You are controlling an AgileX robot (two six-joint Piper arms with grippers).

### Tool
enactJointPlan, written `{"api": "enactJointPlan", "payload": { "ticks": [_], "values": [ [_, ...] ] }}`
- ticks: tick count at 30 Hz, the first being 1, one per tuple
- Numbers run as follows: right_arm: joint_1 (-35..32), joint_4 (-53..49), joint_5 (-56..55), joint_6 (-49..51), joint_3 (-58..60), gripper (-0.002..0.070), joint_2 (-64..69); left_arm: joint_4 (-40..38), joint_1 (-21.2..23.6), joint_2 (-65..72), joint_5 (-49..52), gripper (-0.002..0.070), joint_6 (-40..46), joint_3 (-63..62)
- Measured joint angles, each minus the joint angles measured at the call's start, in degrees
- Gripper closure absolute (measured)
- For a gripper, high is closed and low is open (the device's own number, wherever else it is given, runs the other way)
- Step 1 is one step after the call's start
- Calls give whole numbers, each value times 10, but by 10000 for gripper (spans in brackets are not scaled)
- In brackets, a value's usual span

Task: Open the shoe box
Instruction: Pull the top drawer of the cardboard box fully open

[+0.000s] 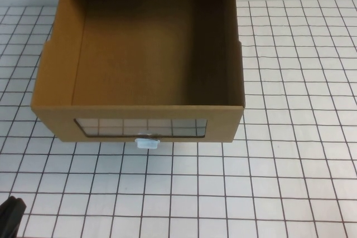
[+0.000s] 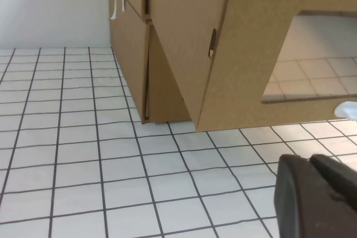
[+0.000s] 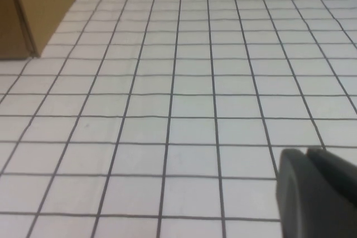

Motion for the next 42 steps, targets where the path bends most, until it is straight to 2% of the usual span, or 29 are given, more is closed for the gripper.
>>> {"api": "enactJointPlan", "payload": {
  "ticks": [32, 34, 36, 40, 42],
  "values": [
    [0, -18, 20, -1, 0, 689, 0, 4, 0, 0, 2, 679, 2, 0],
    [0, -18, 20, -1, 0, 689, 0, 32, 0, 0, -2, 679, -1, 0],
    [0, -18, 20, -1, 0, 689, 0, 98, 2, 0, -2, 679, -38, 0],
    [0, -18, 20, -1, 0, 689, 0, 294, 41, 0, 8, 679, -227, 0],
    [0, -18, 20, -1, 0, 689, 0, 348, 64, 0, 32, 679, -289, 0]
  ]
}}
